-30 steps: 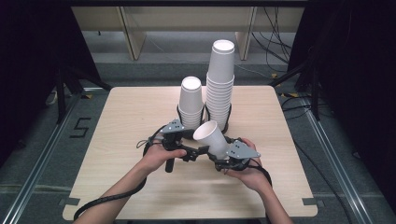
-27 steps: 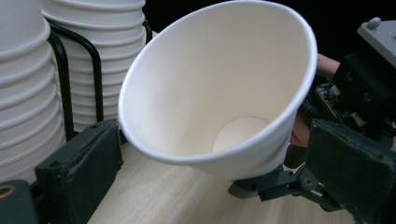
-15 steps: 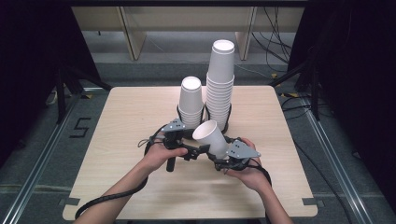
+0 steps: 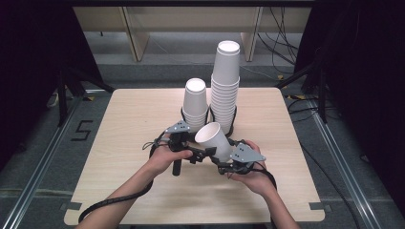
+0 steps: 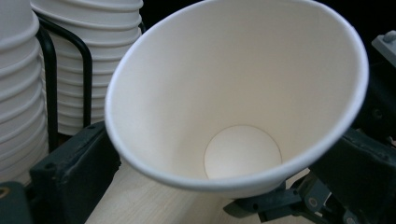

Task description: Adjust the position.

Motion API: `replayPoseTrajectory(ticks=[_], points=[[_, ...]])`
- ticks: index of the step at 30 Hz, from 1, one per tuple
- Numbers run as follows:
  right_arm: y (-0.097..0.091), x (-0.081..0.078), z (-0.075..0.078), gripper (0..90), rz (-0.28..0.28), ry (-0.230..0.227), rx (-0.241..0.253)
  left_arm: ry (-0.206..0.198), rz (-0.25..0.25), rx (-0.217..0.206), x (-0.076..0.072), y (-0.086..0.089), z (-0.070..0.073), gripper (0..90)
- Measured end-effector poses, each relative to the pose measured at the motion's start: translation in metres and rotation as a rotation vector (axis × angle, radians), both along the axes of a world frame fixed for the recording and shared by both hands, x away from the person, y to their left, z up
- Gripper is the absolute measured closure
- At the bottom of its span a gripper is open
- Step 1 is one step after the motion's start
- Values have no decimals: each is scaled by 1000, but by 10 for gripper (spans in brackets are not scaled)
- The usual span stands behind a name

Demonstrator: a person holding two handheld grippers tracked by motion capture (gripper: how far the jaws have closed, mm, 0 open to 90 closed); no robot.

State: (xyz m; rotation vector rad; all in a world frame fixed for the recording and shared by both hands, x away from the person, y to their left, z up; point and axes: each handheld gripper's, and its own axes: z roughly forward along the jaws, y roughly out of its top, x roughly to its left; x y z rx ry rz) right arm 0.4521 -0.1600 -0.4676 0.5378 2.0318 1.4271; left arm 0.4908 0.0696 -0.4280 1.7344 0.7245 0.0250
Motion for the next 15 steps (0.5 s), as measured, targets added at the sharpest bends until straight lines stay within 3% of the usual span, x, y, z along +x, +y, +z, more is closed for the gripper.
replayPoseTrajectory(ticks=[1, 8, 9, 10, 15], points=[[1, -1, 0, 240, 2, 19, 11, 0, 1, -2, 0, 0, 0, 19], [6, -1, -1, 237, 11, 18, 16, -12, 4, -9, 0, -2, 1, 37], [6, 0, -1, 237, 14, 18, 18, -39, -6, -12, 2, -3, 0, 41], [6, 0, -2, 237, 16, 22, 22, -41, -6, -9, 2, -2, 0, 43], [7, 0, -1, 237, 20, 13, 13, -33, -8, -24, 2, -3, 0, 46]])
